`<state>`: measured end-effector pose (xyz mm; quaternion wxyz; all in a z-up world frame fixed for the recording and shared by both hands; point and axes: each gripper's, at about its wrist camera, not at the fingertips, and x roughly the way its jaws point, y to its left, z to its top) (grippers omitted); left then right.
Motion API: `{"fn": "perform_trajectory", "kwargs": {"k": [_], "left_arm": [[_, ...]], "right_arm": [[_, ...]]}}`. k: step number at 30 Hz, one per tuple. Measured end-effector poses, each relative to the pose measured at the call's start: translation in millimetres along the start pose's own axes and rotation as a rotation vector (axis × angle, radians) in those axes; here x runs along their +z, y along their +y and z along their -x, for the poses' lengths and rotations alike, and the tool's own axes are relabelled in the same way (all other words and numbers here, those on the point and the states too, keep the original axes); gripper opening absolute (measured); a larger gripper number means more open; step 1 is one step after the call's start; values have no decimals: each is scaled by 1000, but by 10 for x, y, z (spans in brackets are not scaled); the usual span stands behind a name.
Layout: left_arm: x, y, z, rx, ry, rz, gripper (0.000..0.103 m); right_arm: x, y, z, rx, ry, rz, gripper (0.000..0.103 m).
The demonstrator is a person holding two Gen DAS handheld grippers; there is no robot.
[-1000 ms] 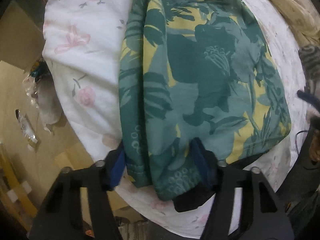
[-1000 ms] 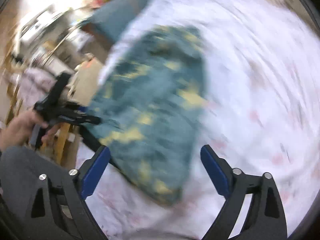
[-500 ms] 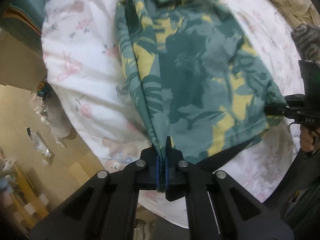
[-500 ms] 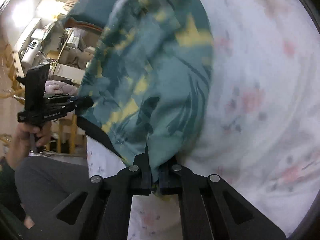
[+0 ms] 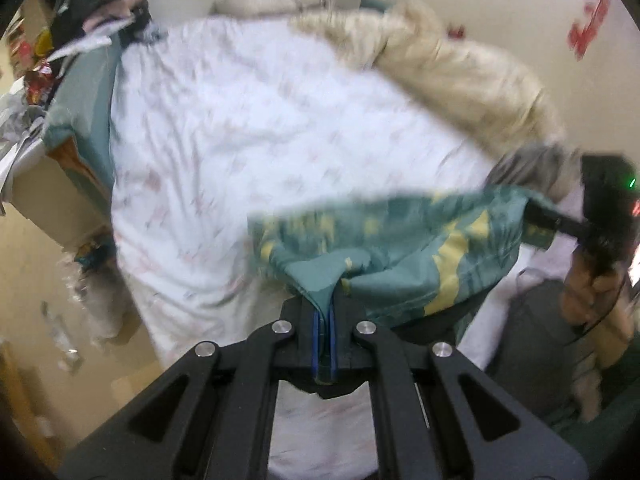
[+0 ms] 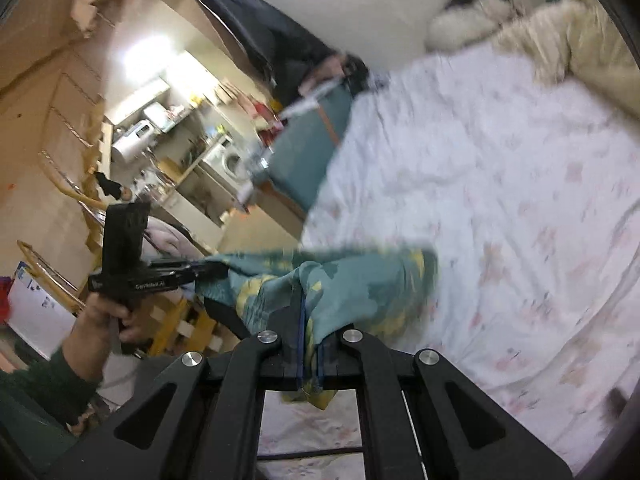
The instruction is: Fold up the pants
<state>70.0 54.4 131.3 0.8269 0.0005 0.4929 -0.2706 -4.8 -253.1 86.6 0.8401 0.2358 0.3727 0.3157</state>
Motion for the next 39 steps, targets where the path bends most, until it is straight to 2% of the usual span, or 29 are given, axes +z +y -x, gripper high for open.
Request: {"fn": "perform_trajectory", "kwargs": {"k": [3, 7, 10, 13, 15, 18, 21, 24, 26, 28, 29, 32, 35, 36, 37, 39], "left_arm": [[87, -106, 315, -49, -84, 60, 2], [327, -105, 509, -49, -154, 125, 2], [572, -51, 416, -28, -151, 166, 2], [794, -11, 398, 13, -217, 156, 2], [901, 60, 459, -5, -268, 195, 2], [909, 155, 567, -44, -322, 242, 2], [709, 190, 527, -47, -335, 235, 2], [393, 325, 165, -66, -230, 303, 2], [85, 425, -260, -62, -120, 355, 2], [-200, 474, -634, -46, -26, 389, 2], [-409, 502, -925, -30, 58, 411, 2], [-908, 525, -1579, 30, 238, 427, 2], [-1248, 523, -1966, 77, 342, 443, 2], [-1313, 461, -2048, 100, 373, 422, 2], [-1337, 384, -2100, 125, 391, 381, 7], [-1388, 288, -2178, 171, 434, 319, 10]], "right_arm": [[226, 193, 326, -6, -37, 26, 3], [600, 278, 564, -44, -53, 12, 3], [935, 231, 498, -91, -43, 18, 3], [1217, 191, 349, -111, -58, 38, 3], [1361, 244, 303, -126, -83, 69, 3], [1447, 325, 325, -116, -127, 94, 3], [1372, 347, 332, -121, -126, 111, 3], [1100, 160, 224, -137, -68, 80, 3], [811, -56, 91, -151, -5, 31, 3], [384, -357, -105, -176, 81, -31, 3], [145, -541, -215, -190, 128, -78, 3], [-560, -1108, -570, -228, 294, -246, 3], [-1139, -1541, -826, -286, 440, -400, 4], [-1235, -1586, -860, -303, 466, -420, 8], [-1301, -1582, -882, -336, 484, -400, 10], [-1317, -1509, -918, -450, 538, -303, 21]]}}
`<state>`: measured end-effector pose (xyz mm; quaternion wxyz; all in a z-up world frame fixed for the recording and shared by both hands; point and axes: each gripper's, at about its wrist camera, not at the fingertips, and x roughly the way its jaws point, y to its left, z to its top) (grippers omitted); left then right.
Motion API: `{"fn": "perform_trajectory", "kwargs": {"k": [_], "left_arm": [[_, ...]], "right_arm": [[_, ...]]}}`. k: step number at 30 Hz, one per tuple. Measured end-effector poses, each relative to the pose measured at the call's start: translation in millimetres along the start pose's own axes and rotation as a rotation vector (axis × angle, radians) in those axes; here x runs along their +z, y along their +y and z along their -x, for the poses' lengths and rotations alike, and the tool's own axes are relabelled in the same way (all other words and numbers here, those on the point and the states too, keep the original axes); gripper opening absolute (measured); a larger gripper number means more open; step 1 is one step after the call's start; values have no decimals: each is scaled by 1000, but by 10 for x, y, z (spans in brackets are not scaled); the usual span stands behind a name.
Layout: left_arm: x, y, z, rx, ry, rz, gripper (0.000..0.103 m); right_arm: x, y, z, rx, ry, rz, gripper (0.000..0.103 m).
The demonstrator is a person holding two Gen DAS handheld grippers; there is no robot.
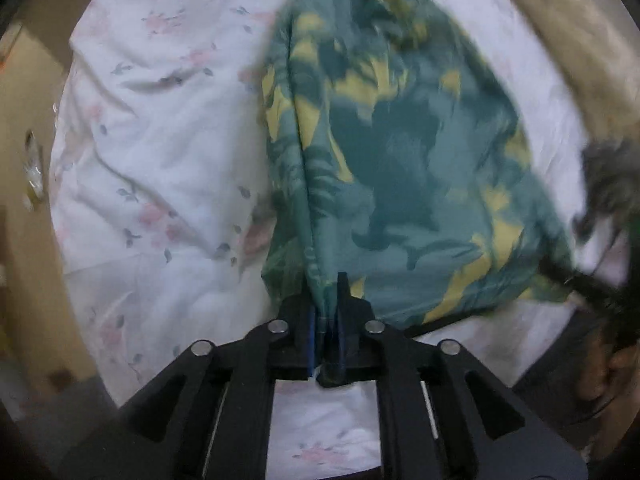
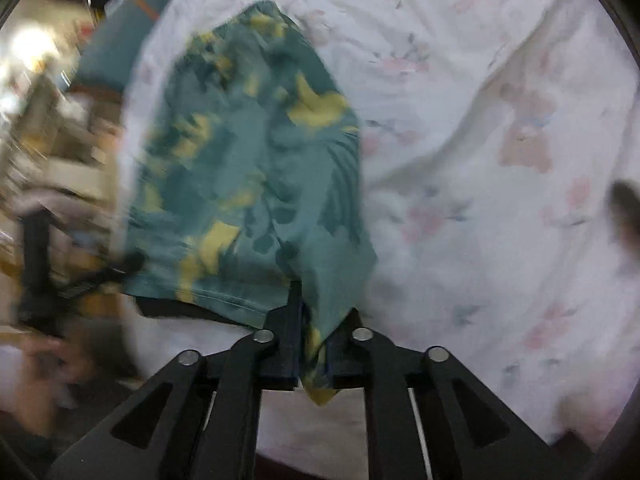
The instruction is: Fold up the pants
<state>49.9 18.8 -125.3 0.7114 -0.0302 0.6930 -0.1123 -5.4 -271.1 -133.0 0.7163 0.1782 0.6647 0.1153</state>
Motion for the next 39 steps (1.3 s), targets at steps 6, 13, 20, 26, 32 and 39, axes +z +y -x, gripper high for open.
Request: {"fn": "perform_trajectory", "kwargs": {"k": [6, 13, 20, 26, 32, 39], "left_arm": [[-43, 117, 323, 248, -179, 57, 29], [61, -304, 79, 24, -132, -68, 29], [-69, -150, -318, 186, 17, -16, 29], [-159, 38, -102, 171, 21, 86, 40], [210, 131, 468, -31, -130, 178, 67], [1157, 265, 566, -14, -170, 62, 71]], "right_arm": [[25, 61, 270, -257, -33, 101, 43], [325, 332, 170, -44, -110, 147, 33], [108, 322, -656, -153, 159, 175, 28], [-16, 254, -409, -209, 188, 210, 33], [528, 30, 270, -4, -28, 93, 74], [1407, 99, 571, 84, -162, 152, 72]]}}
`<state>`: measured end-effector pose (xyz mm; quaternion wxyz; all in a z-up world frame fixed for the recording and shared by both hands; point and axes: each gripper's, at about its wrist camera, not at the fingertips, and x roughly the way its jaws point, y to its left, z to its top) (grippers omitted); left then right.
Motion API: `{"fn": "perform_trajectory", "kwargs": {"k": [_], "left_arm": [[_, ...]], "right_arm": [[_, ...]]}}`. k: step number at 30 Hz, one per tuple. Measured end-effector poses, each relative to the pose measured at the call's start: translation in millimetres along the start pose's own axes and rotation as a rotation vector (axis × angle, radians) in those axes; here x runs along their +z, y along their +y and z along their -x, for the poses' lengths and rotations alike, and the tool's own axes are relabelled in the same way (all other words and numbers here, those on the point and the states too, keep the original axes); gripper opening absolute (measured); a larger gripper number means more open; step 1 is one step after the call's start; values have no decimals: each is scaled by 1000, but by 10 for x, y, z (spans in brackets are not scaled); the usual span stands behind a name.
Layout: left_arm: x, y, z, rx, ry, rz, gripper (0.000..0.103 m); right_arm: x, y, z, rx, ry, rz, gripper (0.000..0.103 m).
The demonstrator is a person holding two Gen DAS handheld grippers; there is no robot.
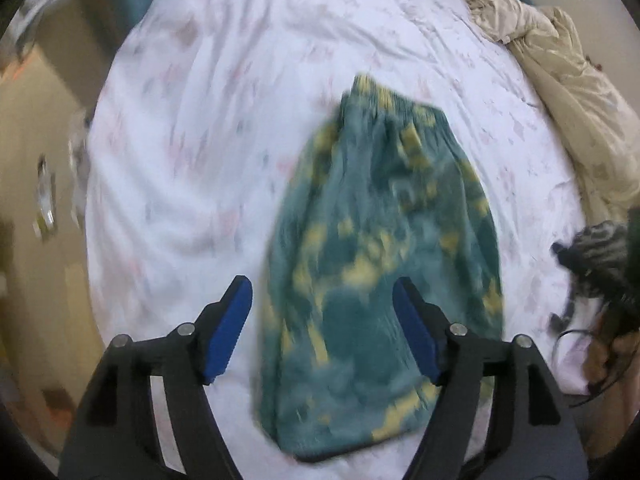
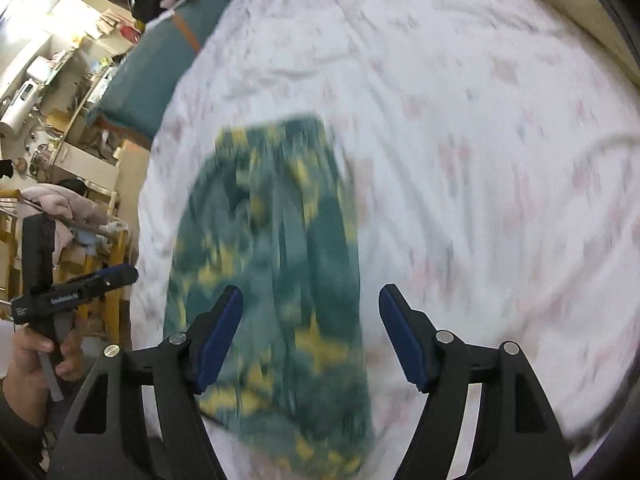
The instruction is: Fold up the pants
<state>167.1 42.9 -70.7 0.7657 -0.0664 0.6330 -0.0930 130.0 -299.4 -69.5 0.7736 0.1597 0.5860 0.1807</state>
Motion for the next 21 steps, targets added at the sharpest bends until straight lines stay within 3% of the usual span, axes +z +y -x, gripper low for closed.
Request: {"fn": "perform_trajectory", "kwargs": {"k": [3, 5, 7, 9, 12, 14, 17, 18, 19, 21], "left_arm": [[487, 3, -341, 63, 56, -75, 75], [732, 59, -512, 71, 52, -70, 75], [922, 69, -668, 47, 46, -65, 75], [1091, 35, -872, -2, 80, -71, 75], [1302, -31, -1136, 7, 121, -128, 75], [1438, -46, -1283, -51, 160, -141, 75], [1556, -99, -1490, -72, 207, -177, 75], [1575, -118, -1517, -72, 211, -200, 74], [1583, -134, -1541, -76, 212, -233, 70], [1583, -138, -1547, -114, 208, -290, 51]], "right_arm": [[441, 10, -204, -25, -20, 34, 71], [715, -3, -390, -29, -18, 57, 70], [892, -2, -575, -30, -1, 75, 70], [1041, -8, -749, -34, 19, 96, 69], [1253, -65, -1088, -32, 63, 106, 63], [1354, -74, -1267, -25, 78, 113, 63], [1463, -89, -1518, 16, 94, 105, 62], [1480, -84, -1588, 15, 107, 111, 56], [1489, -76, -1660, 22, 120, 123, 51], [1497, -84, -1755, 43, 146, 133, 38]]}}
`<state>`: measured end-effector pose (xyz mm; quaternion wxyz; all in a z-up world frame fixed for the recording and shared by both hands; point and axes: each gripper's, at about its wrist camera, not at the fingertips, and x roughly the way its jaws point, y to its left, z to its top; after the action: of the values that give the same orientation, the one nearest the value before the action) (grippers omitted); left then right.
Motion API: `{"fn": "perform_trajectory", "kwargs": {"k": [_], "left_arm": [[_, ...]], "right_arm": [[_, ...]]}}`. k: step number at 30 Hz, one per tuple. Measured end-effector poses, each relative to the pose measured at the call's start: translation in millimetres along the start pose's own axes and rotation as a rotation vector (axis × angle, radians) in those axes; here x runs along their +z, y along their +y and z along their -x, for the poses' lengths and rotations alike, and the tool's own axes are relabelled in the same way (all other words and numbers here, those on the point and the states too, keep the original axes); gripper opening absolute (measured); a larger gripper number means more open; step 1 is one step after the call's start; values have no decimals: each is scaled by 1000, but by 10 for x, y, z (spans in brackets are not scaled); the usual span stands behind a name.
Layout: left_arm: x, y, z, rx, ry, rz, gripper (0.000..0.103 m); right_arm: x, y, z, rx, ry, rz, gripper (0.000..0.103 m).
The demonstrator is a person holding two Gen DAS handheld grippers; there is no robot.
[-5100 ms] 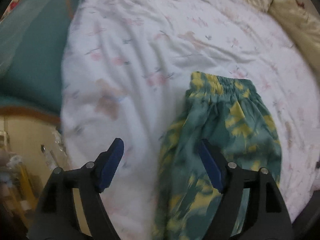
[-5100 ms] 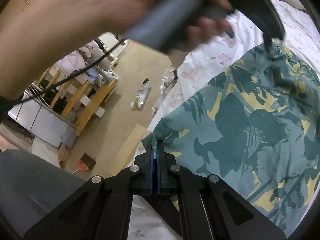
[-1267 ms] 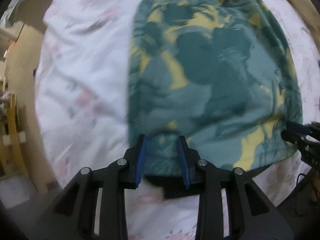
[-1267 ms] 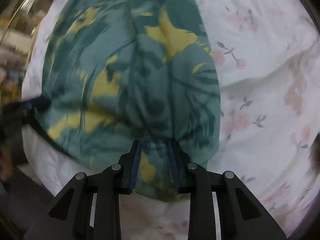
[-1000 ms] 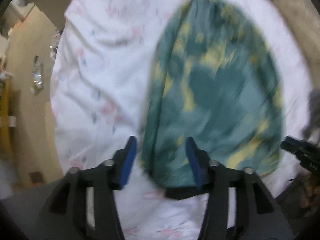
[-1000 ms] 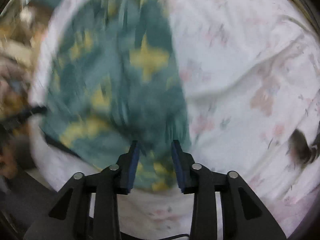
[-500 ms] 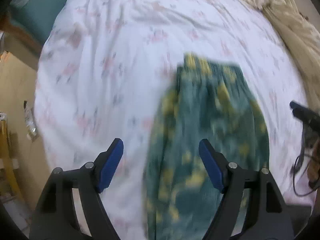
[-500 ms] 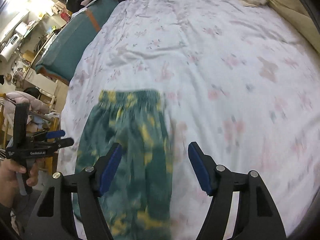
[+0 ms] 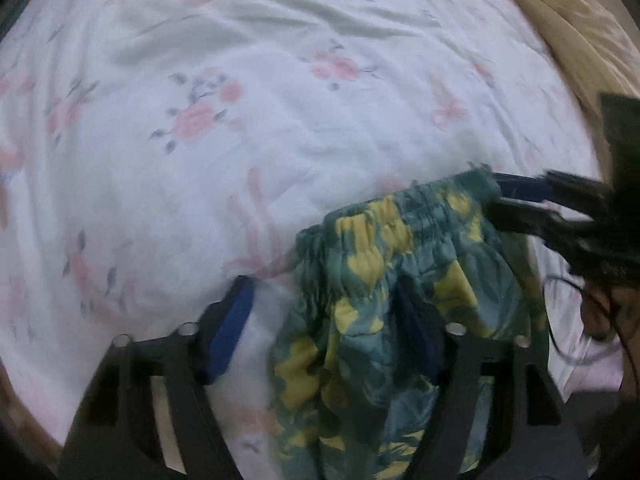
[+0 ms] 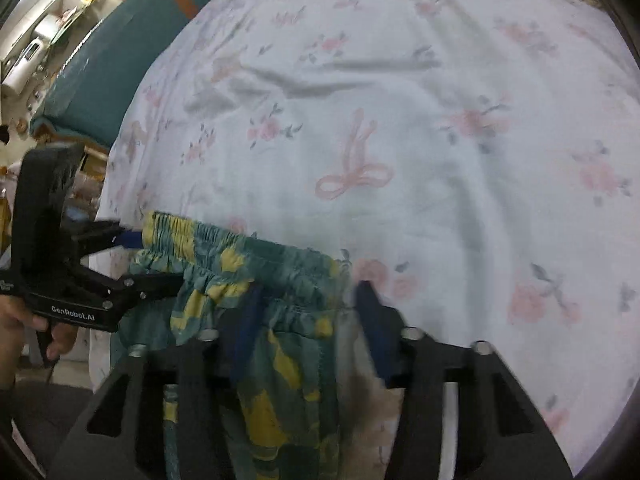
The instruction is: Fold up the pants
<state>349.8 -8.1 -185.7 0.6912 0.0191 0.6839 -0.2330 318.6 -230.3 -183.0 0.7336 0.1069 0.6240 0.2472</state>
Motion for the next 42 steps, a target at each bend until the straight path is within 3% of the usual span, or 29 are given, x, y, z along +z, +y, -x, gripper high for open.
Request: {"fn": "perform_trajectory", "kwargs": {"k": [1, 4, 7, 10, 13, 17, 20, 23, 29, 34, 39, 42], "left_arm": [[-9, -3, 8, -42, 3, -32, 25], [-23, 10, 53, -67, 1, -70, 15], [25, -19, 215, -43, -47, -96, 14], [44, -115, 576, -30, -168, -122, 14], [-58, -299, 765, 63, -236, -203, 14], [-345, -464, 941, 83, -302, -270, 14], [-656, -614, 1181, 79, -369, -302, 14], [-946, -873, 1287, 102, -387, -343, 14], [-1637, -1228, 1232, 147, -345, -385, 14], [-2155, -1475, 932, 218, -265, -422, 15], [-2400, -1492, 565, 274, -180, -430, 20], [-2464, -1412, 483, 221, -117, -356, 29]], "right_arm": [[1, -12, -28, 21, 8, -3, 35], [20, 33, -5, 30, 3, 32, 24], [97, 143, 117, 9, -22, 82, 18], [212, 307, 425, -30, -136, 132, 17], [202, 404, 594, -52, -170, 150, 17], [-13, 544, 763, -70, -182, 208, 17], [-322, 709, 1066, -60, -229, 257, 17], [-651, 909, 1282, -74, -251, 298, 17], [-1446, 1206, 1493, -85, -254, 298, 16], [-2089, 1280, 1260, -135, -194, 255, 16], [-2395, 1227, 1012, -131, -148, 211, 17], [-2503, 1198, 919, -105, -90, 189, 22]]}}
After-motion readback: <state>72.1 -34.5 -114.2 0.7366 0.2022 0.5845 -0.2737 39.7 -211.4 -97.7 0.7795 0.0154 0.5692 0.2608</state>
